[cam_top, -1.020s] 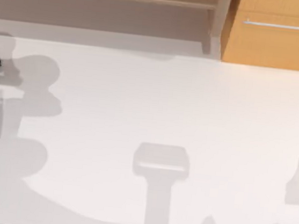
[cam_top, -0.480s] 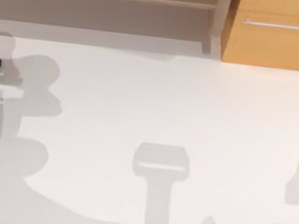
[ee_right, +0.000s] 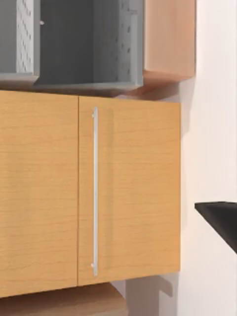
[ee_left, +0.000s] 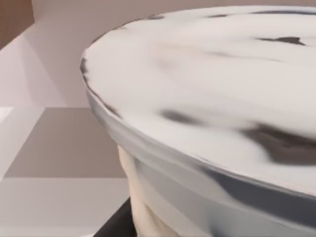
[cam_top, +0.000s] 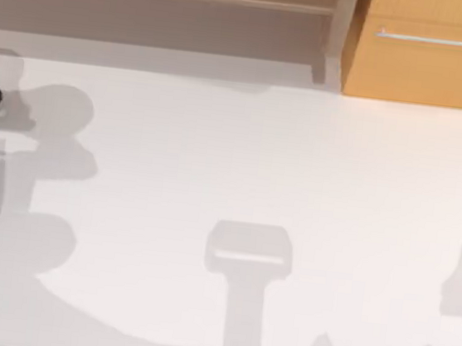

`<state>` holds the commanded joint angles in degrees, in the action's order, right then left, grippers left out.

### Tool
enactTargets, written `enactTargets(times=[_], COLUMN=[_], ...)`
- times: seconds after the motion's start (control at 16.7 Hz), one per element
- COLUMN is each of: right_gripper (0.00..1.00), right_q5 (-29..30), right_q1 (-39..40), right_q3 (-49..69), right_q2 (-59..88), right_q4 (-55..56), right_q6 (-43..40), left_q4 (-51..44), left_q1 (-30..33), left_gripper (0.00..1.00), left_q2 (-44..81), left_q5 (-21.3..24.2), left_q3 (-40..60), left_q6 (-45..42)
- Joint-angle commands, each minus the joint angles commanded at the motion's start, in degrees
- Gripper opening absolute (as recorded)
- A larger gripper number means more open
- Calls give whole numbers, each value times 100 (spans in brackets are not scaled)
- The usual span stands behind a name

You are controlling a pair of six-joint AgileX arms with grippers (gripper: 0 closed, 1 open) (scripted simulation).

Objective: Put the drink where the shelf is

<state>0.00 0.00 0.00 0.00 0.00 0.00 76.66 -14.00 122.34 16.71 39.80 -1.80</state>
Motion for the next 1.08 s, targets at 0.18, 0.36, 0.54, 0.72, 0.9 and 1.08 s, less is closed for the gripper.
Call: enactTargets(times=[0.18, 0.36, 0.54, 0.72, 0.9, 1.08], right_gripper=[100, 100, 100, 100, 100, 100], right_q5=[0, 0, 0, 0, 0, 0], right_q1=[0, 0, 0, 0, 0, 0], right_q3=[0, 0, 0, 0, 0, 0], right_q2=[0, 0, 0, 0, 0, 0], right_q4=[0, 0, 0, 0, 0, 0], right_q6=[0, 0, 0, 0, 0, 0], left_q4=[-174, -187, -149, -242, -656, -1304], left_q1=[1, 0, 52, 510, 1314, 2274], left_gripper=[0, 0, 0, 0, 0, 0], left_q2=[-166, -186, -215, -378, -468, -573], left_q5=[0, -1, -16, -152, -420, -810], left_q3=[-15, -12, 45, 213, 359, 628], left_q6=[0, -2, -11, -8, 24, 95])
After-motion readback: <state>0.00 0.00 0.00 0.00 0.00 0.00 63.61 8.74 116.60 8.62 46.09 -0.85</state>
